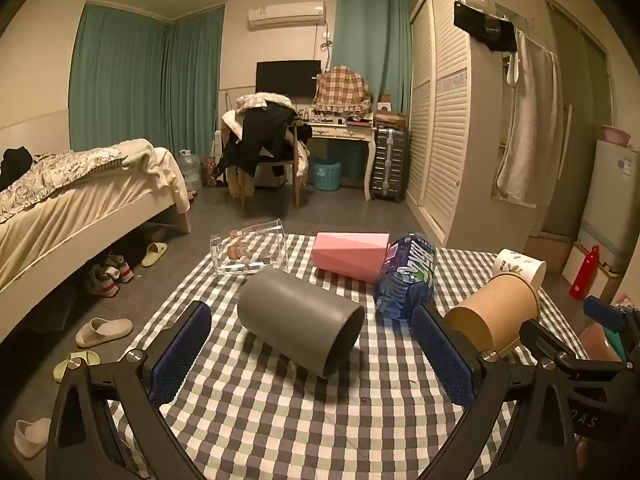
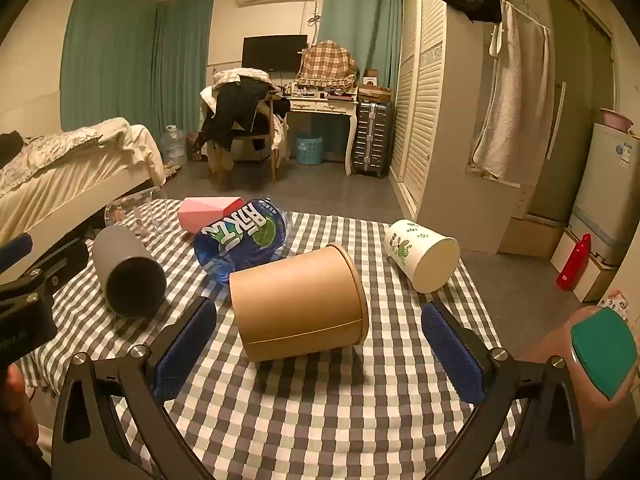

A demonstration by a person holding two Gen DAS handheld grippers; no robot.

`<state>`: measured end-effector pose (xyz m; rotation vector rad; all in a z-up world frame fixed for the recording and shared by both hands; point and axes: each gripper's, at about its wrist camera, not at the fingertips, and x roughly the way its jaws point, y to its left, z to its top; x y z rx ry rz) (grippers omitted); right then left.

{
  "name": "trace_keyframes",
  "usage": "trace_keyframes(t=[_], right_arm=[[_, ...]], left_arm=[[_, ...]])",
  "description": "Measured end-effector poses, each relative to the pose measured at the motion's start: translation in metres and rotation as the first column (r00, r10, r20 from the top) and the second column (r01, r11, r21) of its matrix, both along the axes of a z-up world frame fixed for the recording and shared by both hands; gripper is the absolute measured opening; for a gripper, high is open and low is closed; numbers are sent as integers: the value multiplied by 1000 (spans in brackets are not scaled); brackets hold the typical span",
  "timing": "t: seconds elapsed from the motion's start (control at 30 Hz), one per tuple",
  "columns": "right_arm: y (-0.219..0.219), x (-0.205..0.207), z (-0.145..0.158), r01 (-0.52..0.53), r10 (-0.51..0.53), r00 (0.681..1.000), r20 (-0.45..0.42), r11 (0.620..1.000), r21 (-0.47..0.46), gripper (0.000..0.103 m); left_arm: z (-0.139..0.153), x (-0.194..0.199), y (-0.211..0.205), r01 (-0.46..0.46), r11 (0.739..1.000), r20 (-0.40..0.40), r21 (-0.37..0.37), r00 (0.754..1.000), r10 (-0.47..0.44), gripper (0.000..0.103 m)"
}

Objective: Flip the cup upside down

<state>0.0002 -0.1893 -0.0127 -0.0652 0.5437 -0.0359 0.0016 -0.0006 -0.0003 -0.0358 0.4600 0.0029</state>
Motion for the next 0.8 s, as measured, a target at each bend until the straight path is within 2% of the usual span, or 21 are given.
trace_keyframes(t=[0.23,0.8], right_arm=[[1,0,-1,0,0,1000,1,1000,-4,103],[9,2,-4,-4,4,1000,-5,1000,-14,103]], left_arm=[[-3,1,0,3,1000,1,21,1000,-3,103],[-3,1,0,-2,1000,7,16,1000,1,103]])
